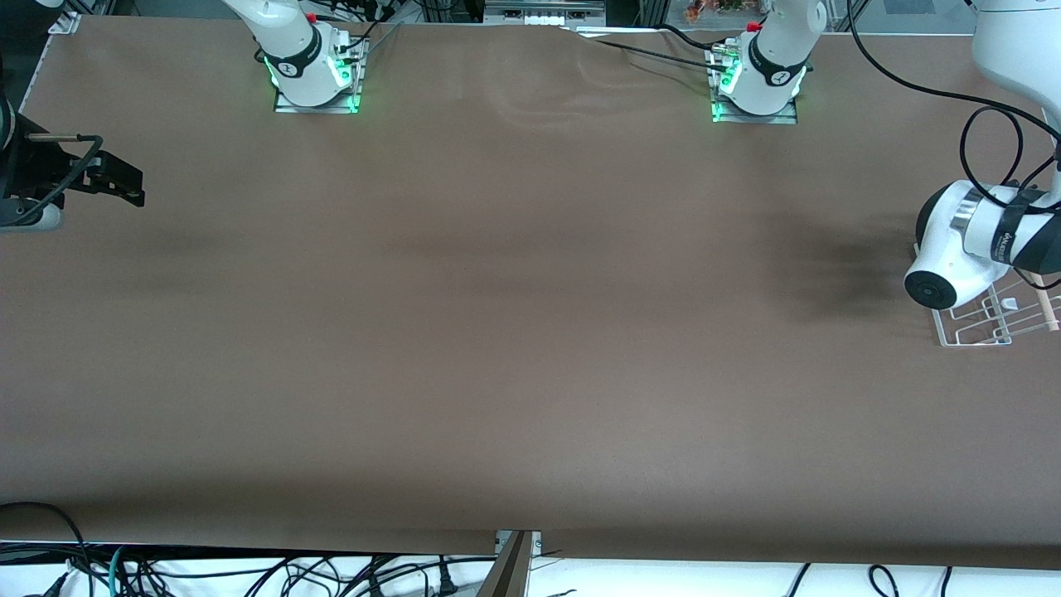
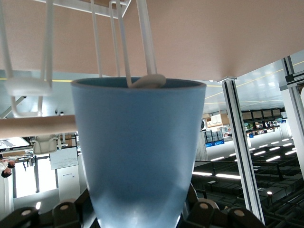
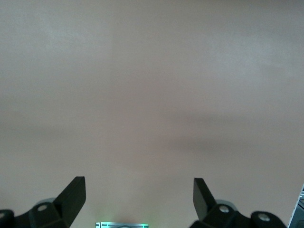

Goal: Transfer cup to left arm and place on rack
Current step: 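Carry the cup with the left gripper over the white rack, then lower the cup onto the rack and open the left gripper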

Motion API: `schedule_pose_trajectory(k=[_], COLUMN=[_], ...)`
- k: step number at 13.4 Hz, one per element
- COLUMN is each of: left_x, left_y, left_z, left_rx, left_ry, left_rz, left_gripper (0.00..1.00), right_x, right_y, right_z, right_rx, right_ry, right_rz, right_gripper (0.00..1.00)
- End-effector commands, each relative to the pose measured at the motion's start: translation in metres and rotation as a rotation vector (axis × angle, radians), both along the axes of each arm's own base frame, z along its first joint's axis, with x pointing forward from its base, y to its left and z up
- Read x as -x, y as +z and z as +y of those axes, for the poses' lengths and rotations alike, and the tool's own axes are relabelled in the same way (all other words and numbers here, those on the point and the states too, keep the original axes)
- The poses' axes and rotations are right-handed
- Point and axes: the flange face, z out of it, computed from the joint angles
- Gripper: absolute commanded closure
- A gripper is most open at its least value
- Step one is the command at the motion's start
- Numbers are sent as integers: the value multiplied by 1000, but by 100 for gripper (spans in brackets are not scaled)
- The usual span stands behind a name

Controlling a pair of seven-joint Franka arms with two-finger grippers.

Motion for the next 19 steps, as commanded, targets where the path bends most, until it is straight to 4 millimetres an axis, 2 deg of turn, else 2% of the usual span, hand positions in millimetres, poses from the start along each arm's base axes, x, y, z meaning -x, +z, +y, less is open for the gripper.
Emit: schedule_pose_trajectory(k=[1, 2, 6, 8, 9, 11, 13, 14, 15, 16, 17, 19], left_x=[3, 3, 0, -1, -2, -4, -22, -33, -36, -31, -23, -12], left_y=[-7, -2, 32, 65, 91, 145, 206, 240, 273, 298, 313, 327], left_z=[2, 5, 1, -3, -10, -53, -94, -118, -144, -162, -183, -202], left_rx=[-2, 7, -4, 20, 43, 153, 275, 301, 305, 285, 289, 396], left_ry=[-2, 3, 23, 57, 66, 112, 100, 33, -5, 0, 31, 164], left_rz=[0, 10, -50, -130, -194, -351, -529, -618, -715, -814, -903, -1006], left_gripper=[37, 0, 0, 0, 0, 0, 0, 0, 0, 0, 0, 0], right_x=[-2, -2, -2, -2, -2, -2, -2, -2, -2, -2, -2, -2], right_y=[4, 4, 4, 4, 4, 4, 4, 4, 4, 4, 4, 4], right_z=[-2, -2, -2, -2, -2, -2, -2, -2, -2, -2, -2, -2], right_rx=[-21, -21, -21, -21, -21, -21, -21, -21, -21, -21, -21, -21], right_ry=[7, 7, 7, 7, 7, 7, 7, 7, 7, 7, 7, 7], right_rz=[-5, -5, -5, -5, -5, -5, -5, -5, -5, -5, -5, -5], right_gripper=[0, 0, 0, 0, 0, 0, 0, 0, 0, 0, 0, 0])
